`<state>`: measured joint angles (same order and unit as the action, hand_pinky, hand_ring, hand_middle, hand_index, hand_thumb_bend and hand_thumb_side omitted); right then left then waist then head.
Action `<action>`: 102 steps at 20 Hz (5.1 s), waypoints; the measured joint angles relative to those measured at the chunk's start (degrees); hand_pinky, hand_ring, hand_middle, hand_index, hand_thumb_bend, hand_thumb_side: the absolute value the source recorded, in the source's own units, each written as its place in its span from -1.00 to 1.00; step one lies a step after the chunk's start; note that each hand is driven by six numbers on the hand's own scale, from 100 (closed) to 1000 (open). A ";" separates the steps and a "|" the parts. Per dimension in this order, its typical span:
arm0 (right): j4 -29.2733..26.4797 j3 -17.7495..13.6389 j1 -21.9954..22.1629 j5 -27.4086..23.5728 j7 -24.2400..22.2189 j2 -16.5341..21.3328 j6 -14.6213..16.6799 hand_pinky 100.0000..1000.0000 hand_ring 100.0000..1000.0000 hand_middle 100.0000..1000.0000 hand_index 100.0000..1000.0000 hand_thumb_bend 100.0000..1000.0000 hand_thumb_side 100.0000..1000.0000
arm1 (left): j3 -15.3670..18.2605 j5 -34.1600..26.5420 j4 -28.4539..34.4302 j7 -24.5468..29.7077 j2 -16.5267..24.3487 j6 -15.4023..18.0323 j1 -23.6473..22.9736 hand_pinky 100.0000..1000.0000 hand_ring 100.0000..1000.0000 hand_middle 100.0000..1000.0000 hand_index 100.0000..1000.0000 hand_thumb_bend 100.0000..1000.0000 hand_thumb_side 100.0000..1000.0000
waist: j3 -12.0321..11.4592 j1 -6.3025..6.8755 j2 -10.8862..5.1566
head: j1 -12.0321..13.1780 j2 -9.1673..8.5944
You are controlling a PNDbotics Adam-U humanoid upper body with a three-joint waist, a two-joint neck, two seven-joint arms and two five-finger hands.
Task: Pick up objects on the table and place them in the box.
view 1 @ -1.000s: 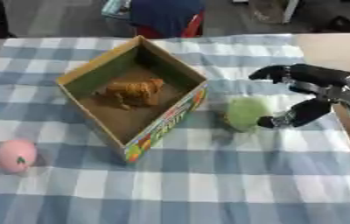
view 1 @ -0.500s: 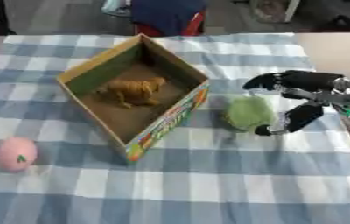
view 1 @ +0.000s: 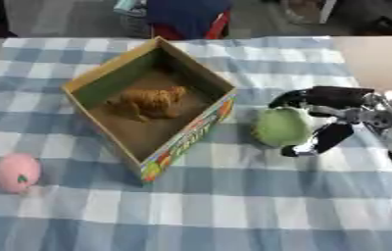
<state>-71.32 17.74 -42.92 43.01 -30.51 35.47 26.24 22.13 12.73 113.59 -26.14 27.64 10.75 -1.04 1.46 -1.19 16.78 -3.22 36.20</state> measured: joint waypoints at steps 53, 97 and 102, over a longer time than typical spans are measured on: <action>-10.20 2.41 -19.02 -8.34 11.71 -9.84 -10.04 0.09 0.21 -0.21 0.27 -1.00 -0.34 | 0.98 -0.58 0.00 -0.89 -1.51 0.08 -0.90 -0.46 0.36 0.24 0.71 0.24 0.96 | -0.80 -0.20 -1.04 | -0.97 1.64; 9.35 3.47 -22.07 5.32 4.10 -24.13 -4.23 0.49 0.79 0.77 1.00 -0.14 0.72 | 1.00 -0.86 0.00 -1.10 -3.00 0.86 -0.46 -0.45 0.35 0.24 0.71 0.22 0.96 | -3.00 0.11 0.50 | -2.73 -0.53; 5.19 1.85 -21.50 2.99 4.64 -23.49 -6.45 0.48 0.76 0.73 1.00 -0.23 0.75 | 1.01 -0.86 0.00 -1.17 -3.00 0.92 -0.48 -0.44 0.35 0.25 0.71 0.24 0.94 | -2.75 0.37 0.50 | -2.41 -0.53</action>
<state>-66.12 19.59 -64.42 46.01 -25.87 11.98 19.79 23.13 11.88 113.59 -27.31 24.64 11.68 -1.52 -1.29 -0.82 17.28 -5.63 35.67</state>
